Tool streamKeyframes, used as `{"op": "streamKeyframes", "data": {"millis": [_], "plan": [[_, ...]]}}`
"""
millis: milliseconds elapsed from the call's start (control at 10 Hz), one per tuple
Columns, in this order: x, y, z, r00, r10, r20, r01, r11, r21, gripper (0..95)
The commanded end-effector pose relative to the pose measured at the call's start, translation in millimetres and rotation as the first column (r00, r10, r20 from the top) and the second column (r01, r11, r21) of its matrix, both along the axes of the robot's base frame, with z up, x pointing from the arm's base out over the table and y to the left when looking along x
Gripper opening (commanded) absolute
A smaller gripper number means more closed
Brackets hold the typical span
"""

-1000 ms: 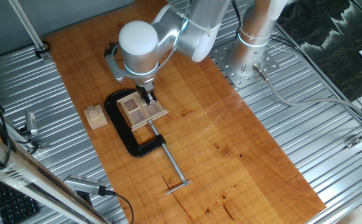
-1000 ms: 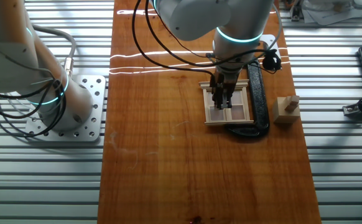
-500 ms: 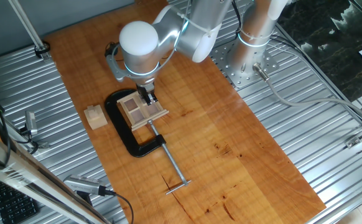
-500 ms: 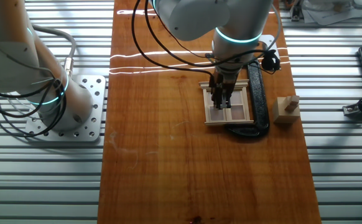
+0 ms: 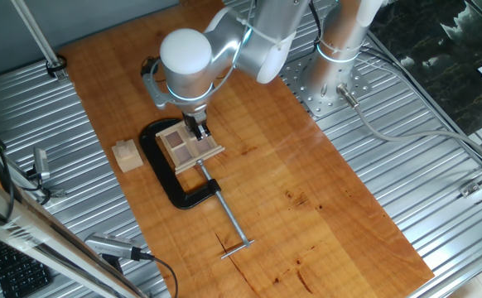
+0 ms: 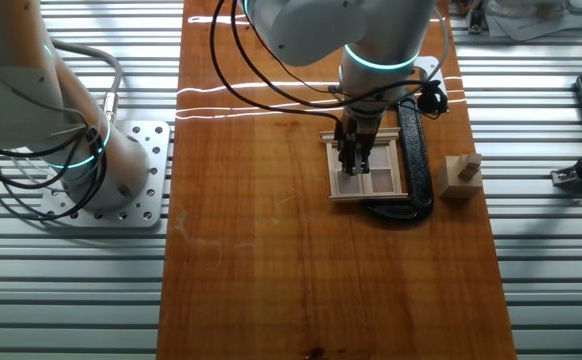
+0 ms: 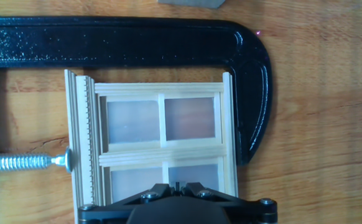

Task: Open a sliding window

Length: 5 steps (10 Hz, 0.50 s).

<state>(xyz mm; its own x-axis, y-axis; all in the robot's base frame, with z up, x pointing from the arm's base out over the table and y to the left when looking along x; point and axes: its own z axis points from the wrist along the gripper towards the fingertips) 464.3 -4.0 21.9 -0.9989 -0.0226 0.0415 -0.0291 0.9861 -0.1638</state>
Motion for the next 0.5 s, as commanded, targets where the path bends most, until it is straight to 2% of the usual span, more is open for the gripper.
{"op": "streamKeyframes", "data": {"millis": [100,500], "plan": [[-0.2,-0.4,0.5,1.0,0.001,0.001,-0.001,1.0,-0.001,0.0],[-0.1,-0.6,-0.7,1.0,0.007,0.002,-0.007,1.0,-0.004,0.0]]}}
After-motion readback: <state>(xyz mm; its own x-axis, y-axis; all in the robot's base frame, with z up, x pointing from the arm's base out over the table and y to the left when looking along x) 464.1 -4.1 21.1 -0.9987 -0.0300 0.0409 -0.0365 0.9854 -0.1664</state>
